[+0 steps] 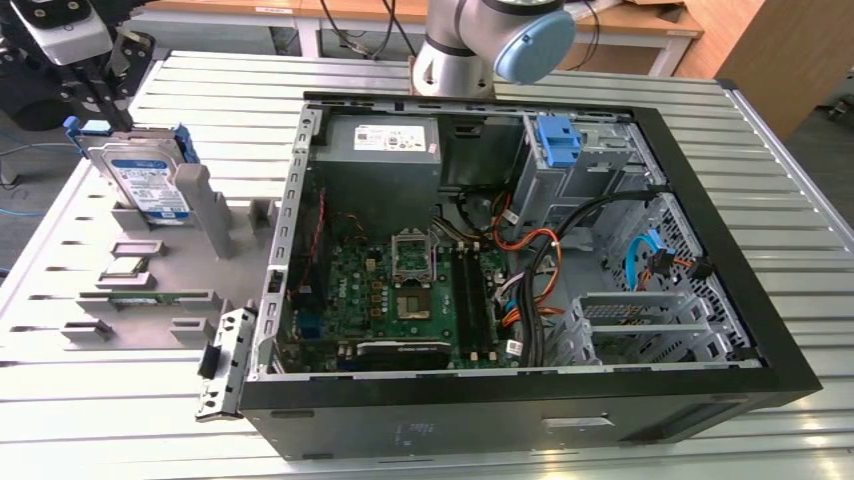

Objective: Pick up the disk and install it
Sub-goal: 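Pick up the disk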

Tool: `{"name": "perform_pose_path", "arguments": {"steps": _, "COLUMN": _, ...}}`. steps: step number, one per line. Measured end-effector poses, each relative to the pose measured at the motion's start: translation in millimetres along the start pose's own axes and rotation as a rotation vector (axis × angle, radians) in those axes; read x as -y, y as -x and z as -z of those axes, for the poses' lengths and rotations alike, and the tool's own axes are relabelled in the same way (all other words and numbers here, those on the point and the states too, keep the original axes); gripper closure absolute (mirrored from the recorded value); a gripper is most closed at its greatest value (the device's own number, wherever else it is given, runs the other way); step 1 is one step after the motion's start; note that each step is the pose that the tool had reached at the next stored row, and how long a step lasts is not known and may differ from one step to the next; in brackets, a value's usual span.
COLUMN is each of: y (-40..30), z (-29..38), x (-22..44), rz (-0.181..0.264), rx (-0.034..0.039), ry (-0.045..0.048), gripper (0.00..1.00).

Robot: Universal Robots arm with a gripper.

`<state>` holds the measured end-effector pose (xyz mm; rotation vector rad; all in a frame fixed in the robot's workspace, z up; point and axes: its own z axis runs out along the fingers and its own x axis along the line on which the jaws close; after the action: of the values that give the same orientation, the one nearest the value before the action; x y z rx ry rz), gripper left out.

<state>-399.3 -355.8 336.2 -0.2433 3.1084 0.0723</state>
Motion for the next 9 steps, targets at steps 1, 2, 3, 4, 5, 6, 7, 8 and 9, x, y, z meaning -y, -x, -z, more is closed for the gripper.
{"name": "perform_pose_path", "arguments": {"steps": 1, "y": 0.0, "z": 0.0, "x": 0.0, "rz": 0.002, "rx": -0.0001, "ry": 0.0001, "gripper": 0.89}}
{"name": "perform_pose_path", "arguments": {"steps": 2, "y": 0.0, "z": 0.0, "x": 0.0, "rz": 0.007, "rx": -0.0003, "ry": 0.0002, "gripper": 0.89}}
{"name": "perform_pose_path", "arguments": {"steps": 3, "y": 0.0, "z": 0.0, "x": 0.0, "rz": 0.013, "rx": -0.0005, "ry": 0.0004, "gripper": 0.89}}
{"name": "perform_pose_path", "arguments": {"steps": 4, "y": 0.0, "z": 0.0, "x": 0.0, "rz": 0.019, "rx": -0.0008, "ry": 0.0005, "gripper": 0.89}}
{"name": "perform_pose_path", "arguments": {"steps": 5, "y": 0.0, "z": 0.0, "x": 0.0, "rz": 0.026, "rx": -0.0011, "ry": 0.0007, "gripper": 0.89}}
{"name": "perform_pose_path", "arguments": {"steps": 6, "y": 0.0, "z": 0.0, "x": 0.0, "rz": 0.033, "rx": -0.0014, "ry": 0.0009, "gripper": 0.89}}
{"name": "perform_pose_path", "arguments": {"steps": 7, "y": 0.0, "z": 0.0, "x": 0.0, "rz": 0.039, "rx": -0.0017, "ry": 0.0010, "gripper": 0.89}}
{"name": "perform_pose_path", "arguments": {"steps": 8, "y": 0.0, "z": 0.0, "x": 0.0, "rz": 0.041, "rx": -0.0018, "ry": 0.0011, "gripper": 0.89}}
{"name": "perform_pose_path", "arguments": {"steps": 9, "y": 0.0, "z": 0.0, "x": 0.0, "rz": 0.041, "rx": -0.0019, "ry": 0.0011, "gripper": 0.89}}
